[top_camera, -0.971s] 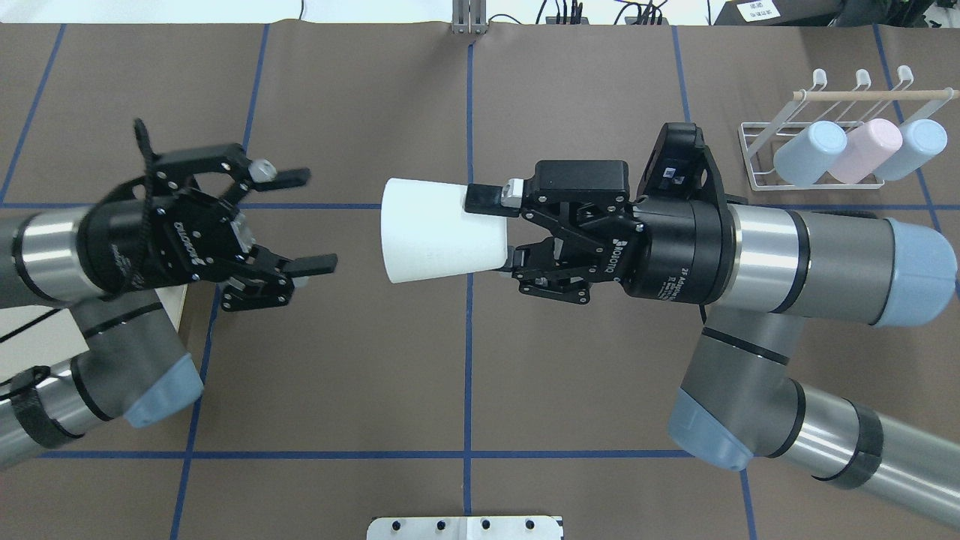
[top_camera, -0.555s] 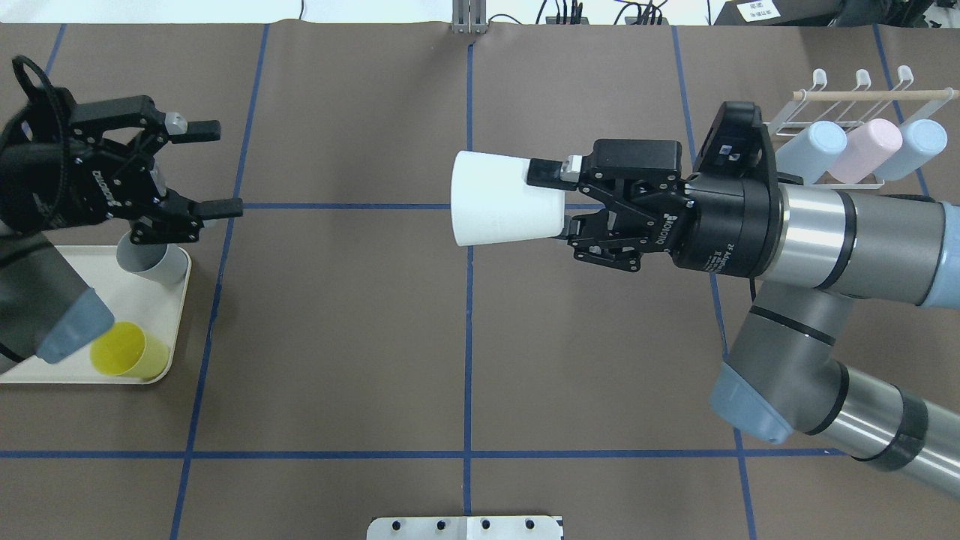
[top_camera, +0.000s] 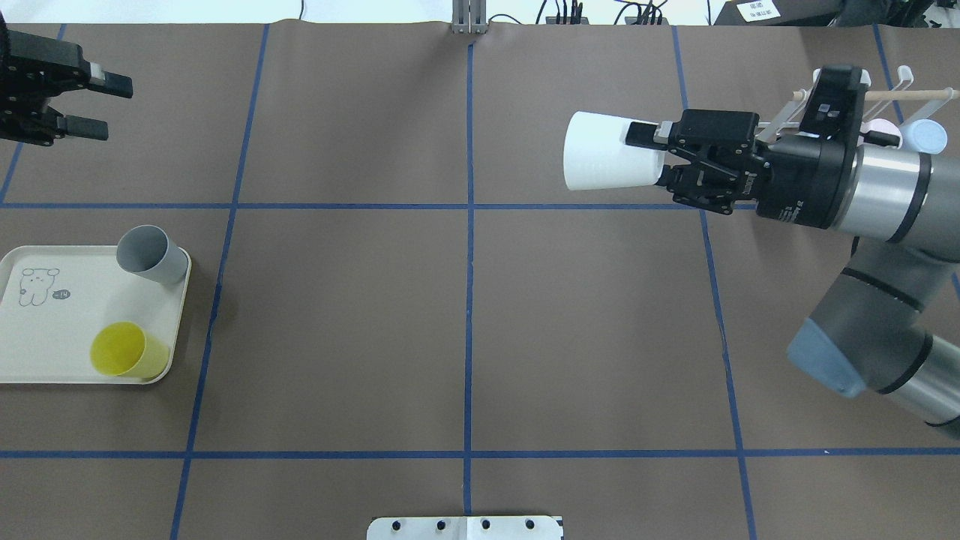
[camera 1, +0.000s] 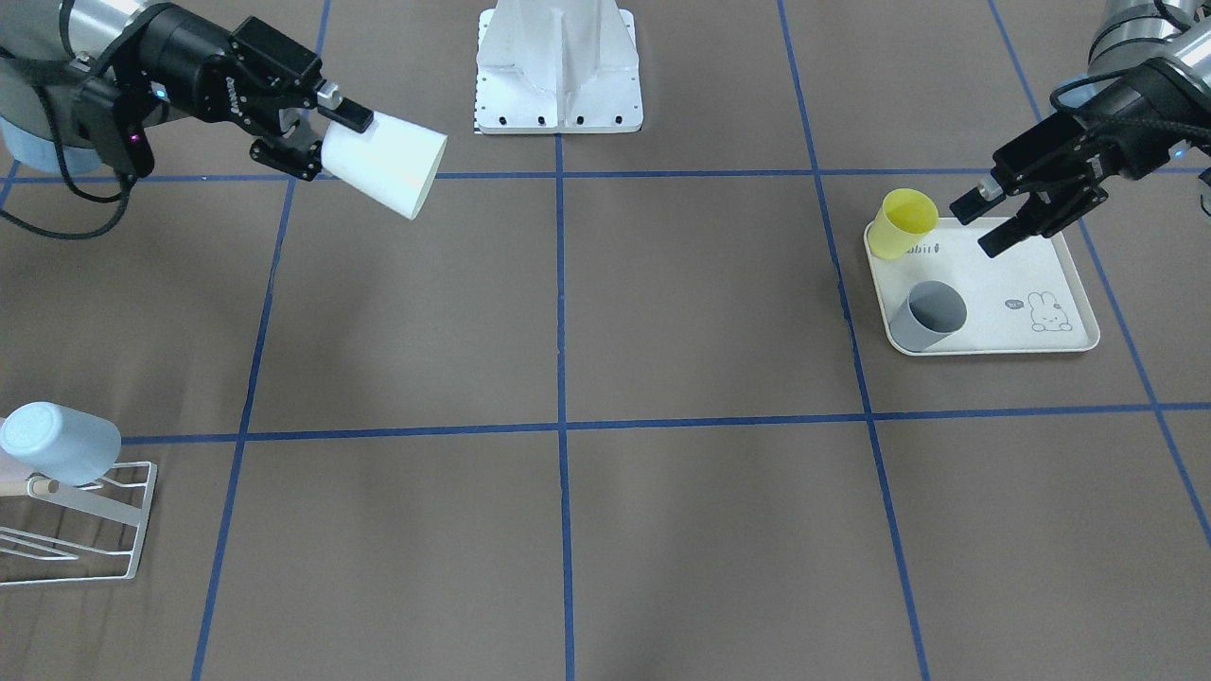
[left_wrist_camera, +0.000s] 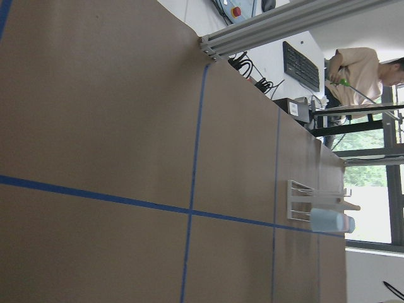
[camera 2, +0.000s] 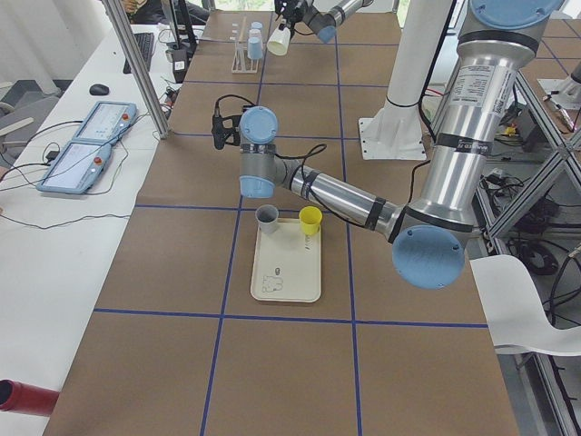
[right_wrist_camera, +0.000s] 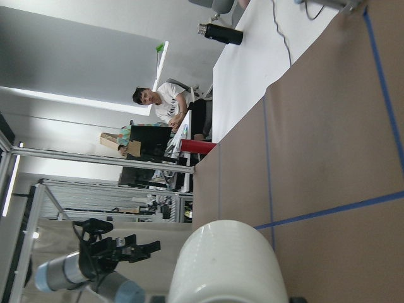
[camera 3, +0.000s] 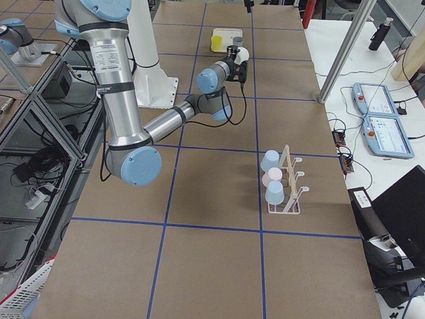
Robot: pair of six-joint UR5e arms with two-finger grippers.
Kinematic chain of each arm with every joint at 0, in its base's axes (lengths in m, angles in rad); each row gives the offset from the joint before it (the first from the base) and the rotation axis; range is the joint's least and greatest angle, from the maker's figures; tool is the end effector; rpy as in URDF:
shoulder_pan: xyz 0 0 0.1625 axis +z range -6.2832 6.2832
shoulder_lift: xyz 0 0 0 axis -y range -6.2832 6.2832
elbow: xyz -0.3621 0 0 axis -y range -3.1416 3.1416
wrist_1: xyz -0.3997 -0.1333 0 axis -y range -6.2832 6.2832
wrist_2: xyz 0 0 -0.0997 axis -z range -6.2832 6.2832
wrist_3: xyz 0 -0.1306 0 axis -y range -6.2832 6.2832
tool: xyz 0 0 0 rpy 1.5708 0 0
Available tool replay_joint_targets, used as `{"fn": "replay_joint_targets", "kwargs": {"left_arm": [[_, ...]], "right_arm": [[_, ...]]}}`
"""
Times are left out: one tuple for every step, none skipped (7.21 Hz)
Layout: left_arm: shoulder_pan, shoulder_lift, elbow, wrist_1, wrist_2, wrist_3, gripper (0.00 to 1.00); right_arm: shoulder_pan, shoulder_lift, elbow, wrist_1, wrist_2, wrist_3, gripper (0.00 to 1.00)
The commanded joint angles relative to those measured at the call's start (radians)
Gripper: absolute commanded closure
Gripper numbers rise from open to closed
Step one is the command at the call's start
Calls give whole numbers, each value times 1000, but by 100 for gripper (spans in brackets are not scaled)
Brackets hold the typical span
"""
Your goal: Transfer IKEA cup to right arm and place on rack
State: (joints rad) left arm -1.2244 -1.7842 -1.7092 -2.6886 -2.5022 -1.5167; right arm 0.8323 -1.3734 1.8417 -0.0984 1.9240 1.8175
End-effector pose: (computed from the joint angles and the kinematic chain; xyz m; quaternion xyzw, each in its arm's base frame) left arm 0.1564 -0.5171 0.2873 0.0900 0.6795 -0.1152 0.7189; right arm -0.2754 -0.4334 0.1999 0.1394 -0.8063 0.1614 0.5517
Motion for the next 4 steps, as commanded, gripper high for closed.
{"fn": "replay_joint_targets", "kwargs": {"left_arm": [[-39, 6, -1, 256, 5, 259, 0], [-64, 8, -4, 354, 35, 368, 0], [-64, 14, -9, 428, 112, 460, 0], [-67, 11, -10, 508, 149, 565, 0]], "right_arm": [[179, -6, -21, -249, 184, -293, 73], [251, 4, -22, -376, 219, -388, 74], [289, 34, -22, -518, 222, -496, 74], [341, 68, -27, -681, 224, -682, 74]]}}
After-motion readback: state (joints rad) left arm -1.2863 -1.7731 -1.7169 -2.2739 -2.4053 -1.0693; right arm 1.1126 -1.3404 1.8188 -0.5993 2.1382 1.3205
